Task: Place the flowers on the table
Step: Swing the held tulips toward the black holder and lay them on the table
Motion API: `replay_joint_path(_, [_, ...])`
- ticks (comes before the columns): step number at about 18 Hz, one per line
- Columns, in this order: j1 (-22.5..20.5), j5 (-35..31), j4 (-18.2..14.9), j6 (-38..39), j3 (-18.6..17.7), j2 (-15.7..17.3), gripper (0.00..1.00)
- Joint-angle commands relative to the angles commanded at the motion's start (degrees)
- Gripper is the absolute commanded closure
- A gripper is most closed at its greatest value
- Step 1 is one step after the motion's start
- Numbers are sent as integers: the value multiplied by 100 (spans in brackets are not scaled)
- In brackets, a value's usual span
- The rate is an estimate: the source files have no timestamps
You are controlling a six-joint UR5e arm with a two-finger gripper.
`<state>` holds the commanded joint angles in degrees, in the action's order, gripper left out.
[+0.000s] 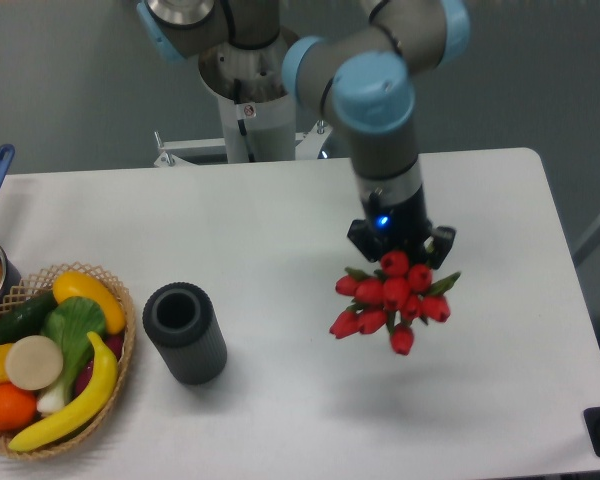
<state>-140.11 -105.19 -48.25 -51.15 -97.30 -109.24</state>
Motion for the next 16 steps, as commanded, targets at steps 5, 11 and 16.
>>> replay_joint_path(5, [256, -301, 17, 18, 35, -414, 59])
replay_joint_path(11, [466, -266, 53, 53, 176, -888, 58])
replay_joint_path(16, [546, -230, 61, 62, 281, -1152, 55])
